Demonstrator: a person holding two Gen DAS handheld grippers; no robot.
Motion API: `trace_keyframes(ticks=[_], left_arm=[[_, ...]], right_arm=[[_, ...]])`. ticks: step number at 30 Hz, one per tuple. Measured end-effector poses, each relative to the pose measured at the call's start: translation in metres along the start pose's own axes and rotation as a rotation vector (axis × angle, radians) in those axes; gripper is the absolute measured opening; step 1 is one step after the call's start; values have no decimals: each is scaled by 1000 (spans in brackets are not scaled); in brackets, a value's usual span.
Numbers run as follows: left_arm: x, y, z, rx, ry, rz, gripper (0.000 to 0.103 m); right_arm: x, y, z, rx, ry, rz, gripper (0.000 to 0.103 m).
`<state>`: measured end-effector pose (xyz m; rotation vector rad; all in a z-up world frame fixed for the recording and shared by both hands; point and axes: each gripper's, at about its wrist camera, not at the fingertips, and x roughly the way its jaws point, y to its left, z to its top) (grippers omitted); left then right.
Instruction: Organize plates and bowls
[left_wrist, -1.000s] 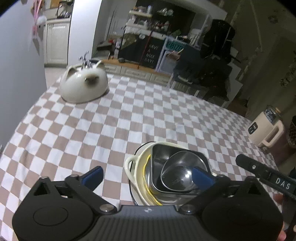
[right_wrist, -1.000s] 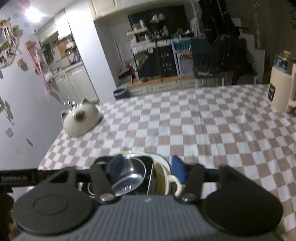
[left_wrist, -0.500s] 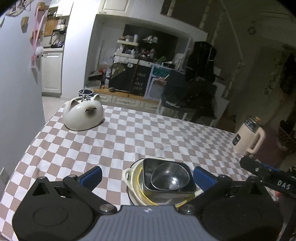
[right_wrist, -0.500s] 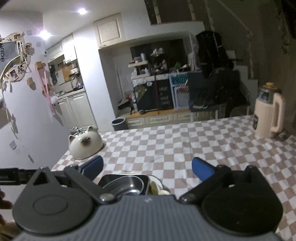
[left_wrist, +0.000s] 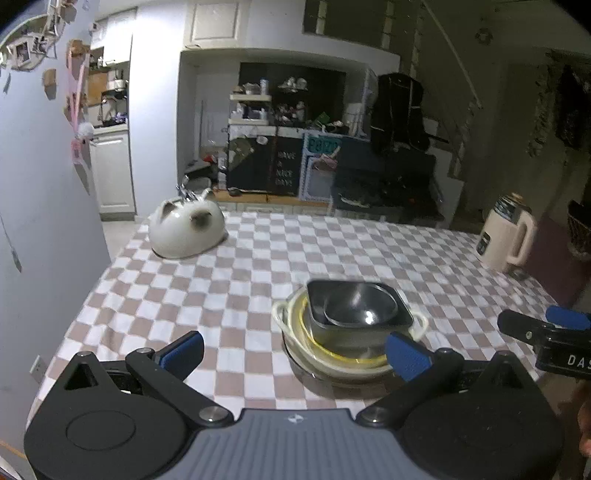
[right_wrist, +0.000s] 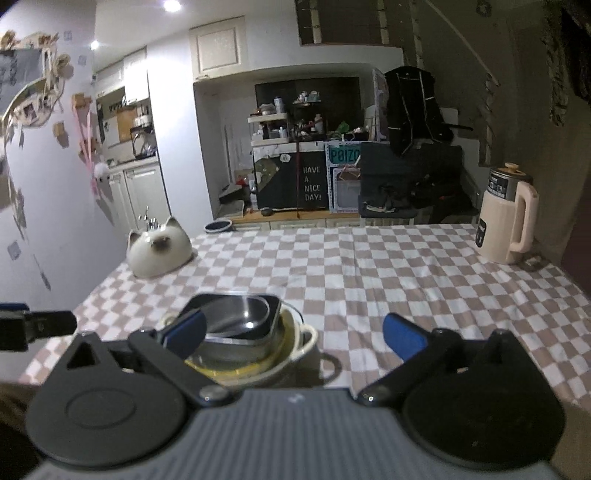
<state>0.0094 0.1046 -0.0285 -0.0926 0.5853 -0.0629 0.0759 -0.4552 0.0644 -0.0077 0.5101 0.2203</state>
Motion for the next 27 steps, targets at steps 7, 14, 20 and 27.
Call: trace_keyframes(ticks=[7,14,20,27], left_arm=[[-7,-11,-19,65,-11,19,103],[-11,-21,-32,117,-32,84,103],[-13,-25,-39,136,-41,93,103],[-11,-25,-42,125,-31,97,103]], right_arm=[[-5,-5,-11,-6,4,-62,103],[-10,-6,-23,-28,-1,-78,103],[-11,-9,-25,-19,23,-85,103],[-12,-8,-27,-20,25,-83,103]])
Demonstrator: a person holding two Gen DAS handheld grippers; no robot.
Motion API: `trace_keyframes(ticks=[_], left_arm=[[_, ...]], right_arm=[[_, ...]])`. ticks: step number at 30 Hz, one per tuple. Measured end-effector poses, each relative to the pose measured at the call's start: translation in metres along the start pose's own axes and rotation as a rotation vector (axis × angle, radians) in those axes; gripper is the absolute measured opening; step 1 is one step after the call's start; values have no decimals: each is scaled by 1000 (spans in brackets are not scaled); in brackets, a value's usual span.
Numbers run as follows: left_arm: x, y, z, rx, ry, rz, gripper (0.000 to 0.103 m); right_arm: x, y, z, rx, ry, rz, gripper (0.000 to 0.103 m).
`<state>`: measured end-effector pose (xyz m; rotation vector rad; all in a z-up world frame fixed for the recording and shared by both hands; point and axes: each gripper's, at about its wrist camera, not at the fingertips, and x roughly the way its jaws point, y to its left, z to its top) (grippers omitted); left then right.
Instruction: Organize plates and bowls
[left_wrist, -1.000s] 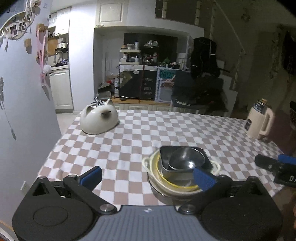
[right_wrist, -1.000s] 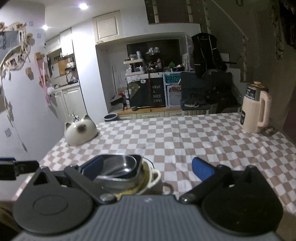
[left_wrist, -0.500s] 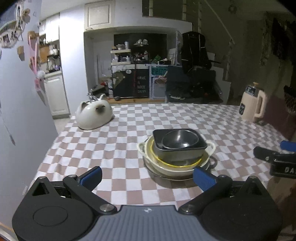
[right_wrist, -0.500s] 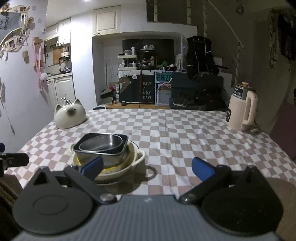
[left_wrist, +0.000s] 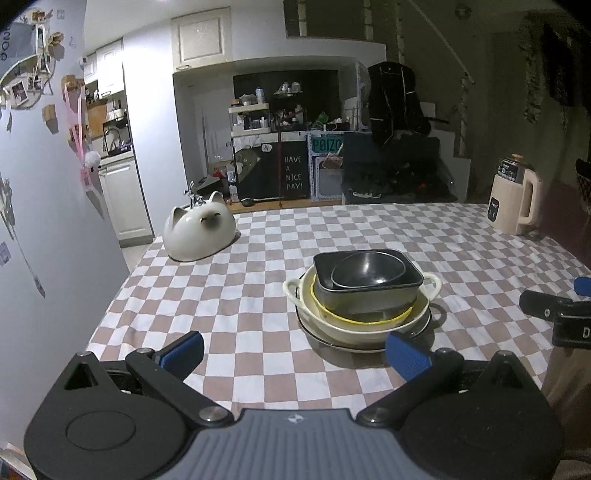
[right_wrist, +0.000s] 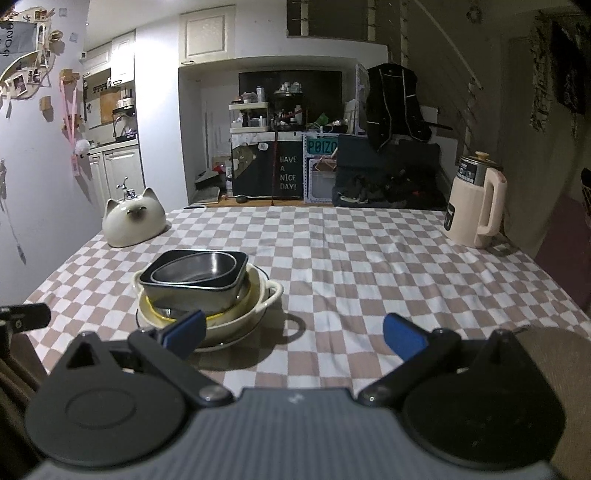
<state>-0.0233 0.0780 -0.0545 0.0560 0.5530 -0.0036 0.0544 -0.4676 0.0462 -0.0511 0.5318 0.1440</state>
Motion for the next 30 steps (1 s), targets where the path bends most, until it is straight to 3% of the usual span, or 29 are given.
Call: trace_keyframes(ticks=[30], left_arm=[[1,1,-2,-9,4,15,103]], right_arm=[[1,2,-4,-15,-3,19,103]])
